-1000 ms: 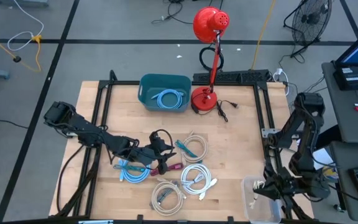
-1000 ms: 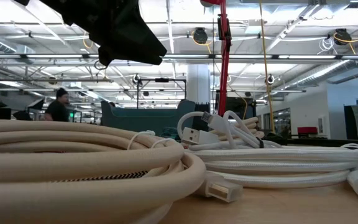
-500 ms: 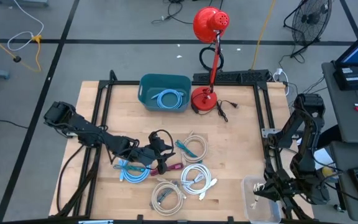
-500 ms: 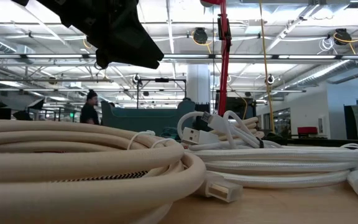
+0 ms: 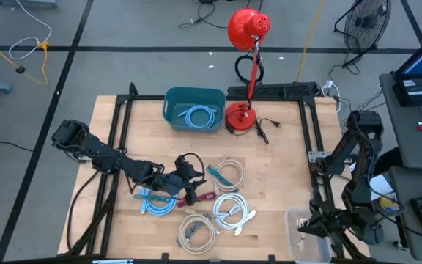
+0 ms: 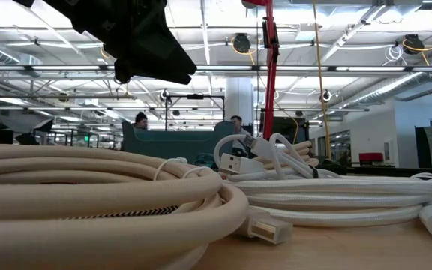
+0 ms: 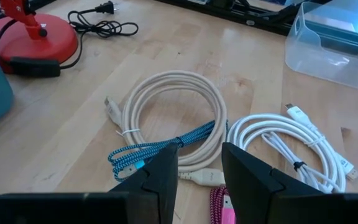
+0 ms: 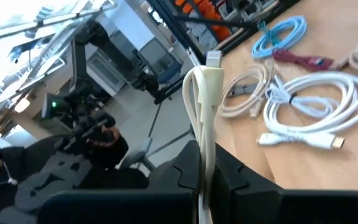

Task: Pick & Place USB Port
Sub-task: Put the light brown charger cable into the transparent bin

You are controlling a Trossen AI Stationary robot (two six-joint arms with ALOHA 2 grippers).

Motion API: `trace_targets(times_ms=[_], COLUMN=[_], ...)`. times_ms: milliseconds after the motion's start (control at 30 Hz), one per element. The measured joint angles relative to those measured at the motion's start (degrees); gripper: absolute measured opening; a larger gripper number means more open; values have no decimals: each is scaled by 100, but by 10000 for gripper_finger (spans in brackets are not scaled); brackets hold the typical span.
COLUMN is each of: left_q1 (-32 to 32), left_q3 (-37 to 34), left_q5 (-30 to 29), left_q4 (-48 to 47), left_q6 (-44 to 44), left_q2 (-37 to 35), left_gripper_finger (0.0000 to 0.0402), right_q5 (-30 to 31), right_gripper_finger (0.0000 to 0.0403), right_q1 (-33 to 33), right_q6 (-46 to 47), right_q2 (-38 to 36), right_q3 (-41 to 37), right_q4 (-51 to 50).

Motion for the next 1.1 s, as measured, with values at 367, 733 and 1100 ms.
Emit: trace_targets(times_ms=[367,733,1100], left_q1=[0,0,0], left_q3=[0,0,0], left_q5=[-1,-1,-3], left_q4=[7,4,7], left_q6=[-59,-59,-59], left_q2=[0,4,7], left_gripper_finger=[127,127,127], right_q5=[-27,-67,-180], right_gripper_finger=[0,0,0], right_q1=[-17,-17,-39], right_q6=[346,431,472], right_q2=[282,390,390], right_q3=[-4,-4,-4], right_q4=[-14,-47,-136])
